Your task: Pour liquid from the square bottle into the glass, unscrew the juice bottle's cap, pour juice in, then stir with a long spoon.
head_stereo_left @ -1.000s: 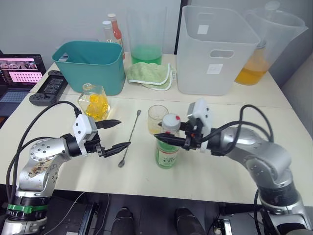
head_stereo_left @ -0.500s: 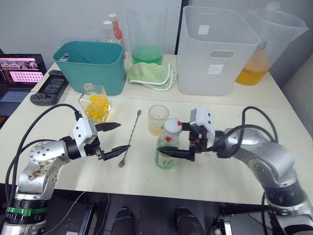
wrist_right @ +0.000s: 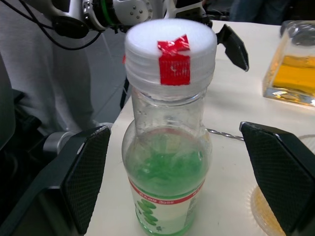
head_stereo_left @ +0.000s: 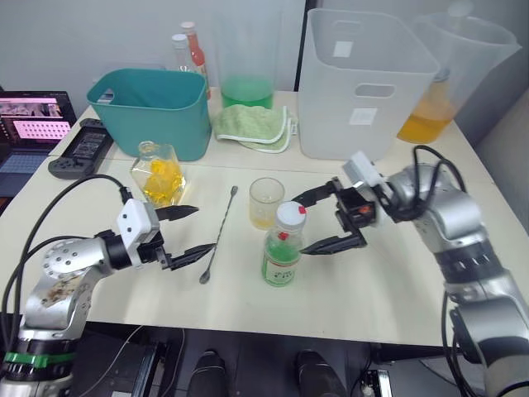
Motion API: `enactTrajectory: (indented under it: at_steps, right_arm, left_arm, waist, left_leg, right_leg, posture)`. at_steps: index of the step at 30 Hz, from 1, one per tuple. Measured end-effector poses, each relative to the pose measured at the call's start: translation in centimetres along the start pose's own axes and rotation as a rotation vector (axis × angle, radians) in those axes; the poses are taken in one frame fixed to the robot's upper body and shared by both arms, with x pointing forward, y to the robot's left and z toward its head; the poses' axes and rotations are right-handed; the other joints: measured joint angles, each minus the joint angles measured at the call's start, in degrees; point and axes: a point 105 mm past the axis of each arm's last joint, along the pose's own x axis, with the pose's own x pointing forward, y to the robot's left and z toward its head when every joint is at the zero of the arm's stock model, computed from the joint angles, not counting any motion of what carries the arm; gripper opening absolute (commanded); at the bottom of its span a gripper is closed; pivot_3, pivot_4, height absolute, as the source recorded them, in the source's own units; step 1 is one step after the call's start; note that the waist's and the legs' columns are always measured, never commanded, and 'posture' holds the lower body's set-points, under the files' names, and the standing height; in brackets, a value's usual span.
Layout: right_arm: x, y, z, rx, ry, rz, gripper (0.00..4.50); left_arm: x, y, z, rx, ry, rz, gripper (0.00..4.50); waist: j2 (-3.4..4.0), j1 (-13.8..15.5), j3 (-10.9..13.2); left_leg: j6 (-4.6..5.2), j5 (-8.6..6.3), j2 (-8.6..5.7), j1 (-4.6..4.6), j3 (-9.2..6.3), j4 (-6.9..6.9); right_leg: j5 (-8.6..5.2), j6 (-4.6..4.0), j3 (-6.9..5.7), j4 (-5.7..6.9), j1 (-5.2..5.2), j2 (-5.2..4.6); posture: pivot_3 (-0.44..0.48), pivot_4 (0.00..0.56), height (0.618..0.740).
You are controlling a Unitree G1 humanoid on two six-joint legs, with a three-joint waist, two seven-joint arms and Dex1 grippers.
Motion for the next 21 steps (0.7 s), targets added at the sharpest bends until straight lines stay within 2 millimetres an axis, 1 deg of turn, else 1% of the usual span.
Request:
enactTrajectory:
  at_steps: [2, 6, 9, 12, 15, 16, 21]
  right_arm:
    - [0.6, -0.5, 0.5, -0.015, 0.004, 0.032, 4.46]
    - [1.8, -0.3, 0.5, -0.019, 0.0, 0.1, 4.46]
    - [2.2, -0.1, 0.6, -0.005, -0.025, 0.129, 3.71]
    - [2.2, 0.1, 0.7, 0.011, -0.046, 0.151, 2.67]
    - [1.8, 0.5, 0.9, 0.024, -0.044, 0.155, 1.71]
    - [1.6, 0.8, 0.9, 0.031, -0.04, 0.16, 1.55]
    - [1.3, 1.8, 0.6, 0.059, -0.055, 0.152, 1.55]
  left_arm:
    - [-0.1, -0.3, 0.2, 0.008, -0.001, 0.002, 4.5]
    - [-0.5, -0.6, 0.3, 0.013, 0.003, 0.025, 4.5]
    - [-0.5, -0.7, 0.4, 0.016, 0.004, 0.035, 4.5]
    - [-0.5, -0.9, 0.4, 0.015, 0.006, 0.039, 4.5]
    - [-0.5, -1.0, 0.4, 0.014, 0.007, 0.036, 4.5]
    - [-0.5, -1.0, 0.4, 0.014, 0.006, 0.033, 4.5]
    - [-0.1, -1.0, 0.6, 0.017, -0.001, 0.006, 4.5]
  waist:
    - [0.01, 0.09, 0.0]
    - [0.01, 0.53, 0.01]
    - [0.01, 0.58, 0.01]
    - [0.01, 0.47, 0.01]
    - [0.02, 0.53, 0.01]
    - [0.02, 0.57, 0.01]
    - [0.01, 0.59, 0.01]
  left_leg:
    - [0.0, 0.0, 0.0, 0.02, -0.01, -0.03]
    - [-0.01, 0.0, 0.0, -0.02, 0.01, 0.0]
    - [-0.01, 0.0, 0.0, -0.01, 0.01, 0.0]
    - [0.0, 0.0, 0.0, 0.0, 0.01, -0.01]
    - [-0.01, 0.0, 0.0, -0.01, 0.01, 0.0]
    - [-0.01, 0.0, 0.0, -0.01, 0.01, 0.0]
    - [-0.01, 0.0, 0.0, -0.01, 0.01, 0.0]
  right_leg:
    - [-0.01, -0.01, 0.0, 0.03, 0.0, 0.01]
    - [-0.01, -0.01, 0.0, -0.01, 0.02, -0.01]
    - [-0.01, -0.02, 0.0, 0.0, 0.02, -0.01]
    - [-0.02, -0.02, 0.0, 0.01, 0.02, -0.01]
    - [-0.02, -0.02, 0.0, 0.0, 0.0, -0.01]
    - [-0.02, -0.02, 0.0, 0.0, 0.0, -0.01]
    - [-0.02, -0.02, 0.0, 0.01, 0.0, 0.0]
  posture:
    - [0.0, 0.15, 0.733]
    - [0.0, 0.15, 0.733]
    - [0.0, 0.15, 0.733]
    - [0.0, 0.15, 0.733]
    - [0.0, 0.15, 0.733]
    - [0.0, 0.15, 0.733]
    - [0.0, 0.15, 0.733]
